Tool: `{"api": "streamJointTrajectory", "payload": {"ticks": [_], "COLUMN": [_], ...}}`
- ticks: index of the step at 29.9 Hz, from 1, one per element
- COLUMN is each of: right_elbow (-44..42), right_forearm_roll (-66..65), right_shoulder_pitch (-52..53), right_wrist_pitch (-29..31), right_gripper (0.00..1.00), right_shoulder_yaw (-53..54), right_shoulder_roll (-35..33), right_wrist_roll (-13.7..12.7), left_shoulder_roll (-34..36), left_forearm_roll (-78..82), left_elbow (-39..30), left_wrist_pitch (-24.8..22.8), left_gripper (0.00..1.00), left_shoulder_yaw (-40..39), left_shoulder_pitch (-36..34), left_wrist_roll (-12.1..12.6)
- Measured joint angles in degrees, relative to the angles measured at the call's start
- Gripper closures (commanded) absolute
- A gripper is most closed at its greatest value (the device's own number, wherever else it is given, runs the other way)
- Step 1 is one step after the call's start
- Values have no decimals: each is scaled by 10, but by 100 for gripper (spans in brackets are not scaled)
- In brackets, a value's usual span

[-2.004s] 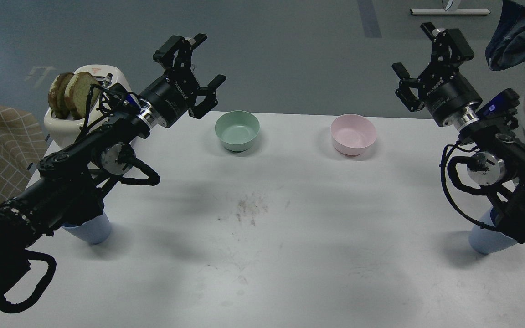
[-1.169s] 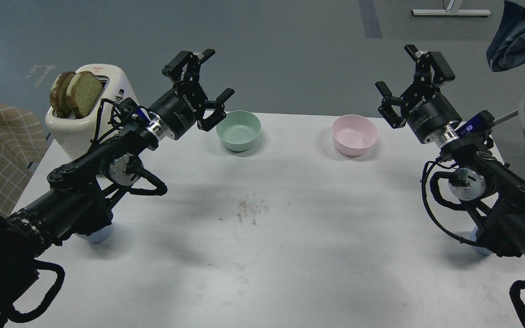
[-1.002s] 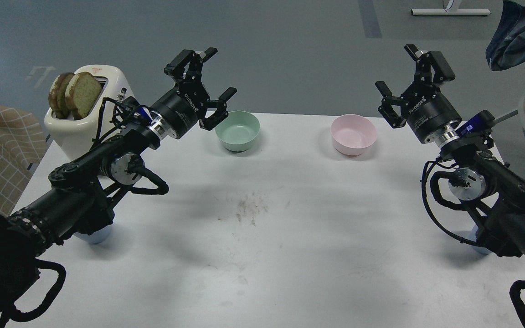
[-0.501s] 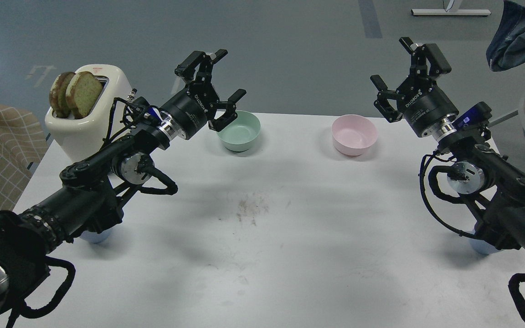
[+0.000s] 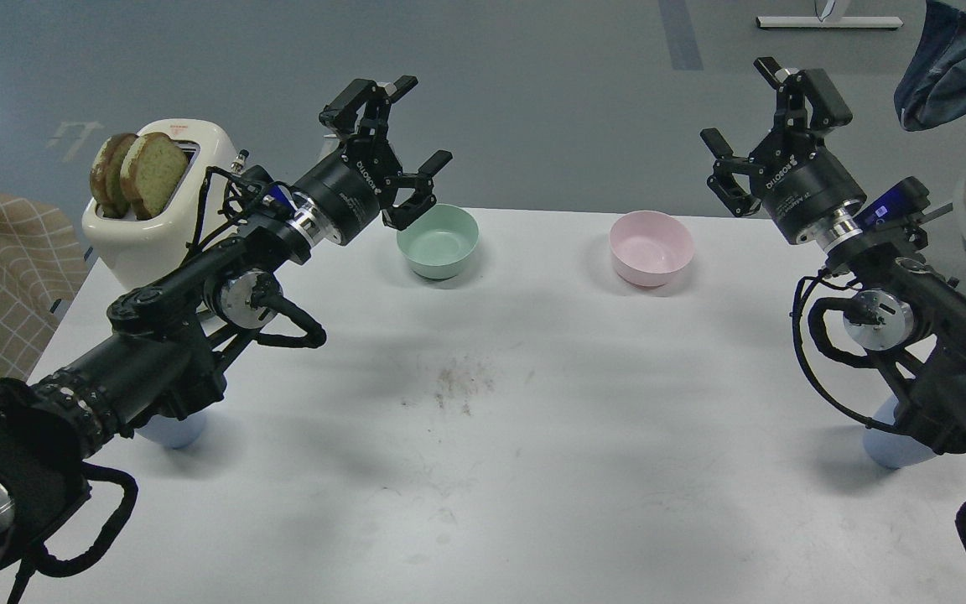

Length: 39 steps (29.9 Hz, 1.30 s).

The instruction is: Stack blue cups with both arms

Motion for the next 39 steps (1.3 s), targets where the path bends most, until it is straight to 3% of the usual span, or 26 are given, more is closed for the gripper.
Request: {"api": "streamJointTrajectory", "payload": {"ticks": [33,39], "right_elbow": [-5,-5], "right_forearm_roll": [-10,-9], "right_shoulder_pitch": [16,13], "right_wrist_pitch": [10,10], "right_gripper": [0,0], "right_shoulder_yaw": [-13,-16], "right_shoulder_roll": [-24,-24], "right_wrist_roll": [0,0], "left_shoulder_roll": [59,103], "left_forearm_roll": [-5,36], "left_elbow": [18,-28], "left_wrist_pitch": [0,0], "left_gripper": [2,2], "left_shoulder_yaw": [-14,-11], "left_shoulder_pitch": [-11,-14], "left_wrist_roll": [-7,-21]}}
